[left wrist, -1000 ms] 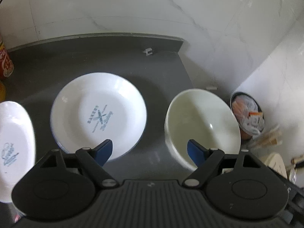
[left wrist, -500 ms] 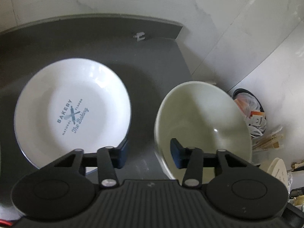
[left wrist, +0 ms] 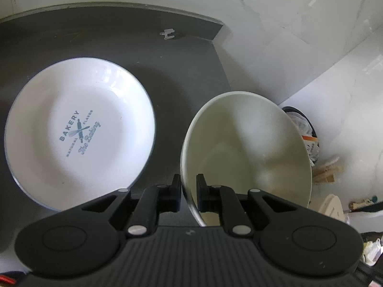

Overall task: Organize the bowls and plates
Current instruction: 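Lift the patterned white bowl into the stacked bowls and open both grippers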

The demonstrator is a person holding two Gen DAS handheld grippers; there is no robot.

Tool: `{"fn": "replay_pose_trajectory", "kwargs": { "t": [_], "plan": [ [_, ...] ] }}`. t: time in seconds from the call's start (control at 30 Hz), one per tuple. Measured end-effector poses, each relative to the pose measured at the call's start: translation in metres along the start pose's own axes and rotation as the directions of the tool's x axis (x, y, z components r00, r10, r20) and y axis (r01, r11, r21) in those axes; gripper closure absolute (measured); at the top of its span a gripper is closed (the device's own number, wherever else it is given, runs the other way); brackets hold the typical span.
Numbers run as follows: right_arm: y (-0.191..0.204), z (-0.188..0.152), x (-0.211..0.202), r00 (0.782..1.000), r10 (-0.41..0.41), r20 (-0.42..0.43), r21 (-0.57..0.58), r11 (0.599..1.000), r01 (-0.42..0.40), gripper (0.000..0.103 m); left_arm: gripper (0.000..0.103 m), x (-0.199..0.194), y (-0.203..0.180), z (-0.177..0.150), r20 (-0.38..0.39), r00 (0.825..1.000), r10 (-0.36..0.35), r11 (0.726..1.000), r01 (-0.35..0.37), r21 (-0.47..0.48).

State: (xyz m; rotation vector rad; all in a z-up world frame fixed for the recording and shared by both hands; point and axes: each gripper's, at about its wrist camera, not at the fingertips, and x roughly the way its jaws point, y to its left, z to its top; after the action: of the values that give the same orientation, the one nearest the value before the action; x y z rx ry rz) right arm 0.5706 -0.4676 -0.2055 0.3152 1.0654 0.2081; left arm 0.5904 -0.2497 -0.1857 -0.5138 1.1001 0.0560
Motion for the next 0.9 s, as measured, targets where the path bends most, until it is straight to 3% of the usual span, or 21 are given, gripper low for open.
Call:
{"fn": "replay_pose_trajectory", "kwargs": {
  "t": [0.33,0.53,0.9],
  "plan": [
    [0.022,-0.016,-0.034,0.999,0.016,0.029,-0.025,1.0,-0.015,0.079,0.092,-0.046,0.01,-0.004,0.027,0.999,-0.026,0.999,0.025,0.035],
    [0.035,-0.023,-0.07,0.996,0.068,0.052,-0.004,0.998,-0.068,0.079,0.092,-0.091,0.02,-0.009,0.051,0.997,-0.053,0.997,0.05,0.054],
    [0.08,-0.056,-0.125,0.99,0.097,0.102,-0.056,0.994,-0.091,0.079,0.092,-0.162,0.041,-0.033,0.09,0.993,-0.077,0.992,0.067,0.108]
  ]
}}
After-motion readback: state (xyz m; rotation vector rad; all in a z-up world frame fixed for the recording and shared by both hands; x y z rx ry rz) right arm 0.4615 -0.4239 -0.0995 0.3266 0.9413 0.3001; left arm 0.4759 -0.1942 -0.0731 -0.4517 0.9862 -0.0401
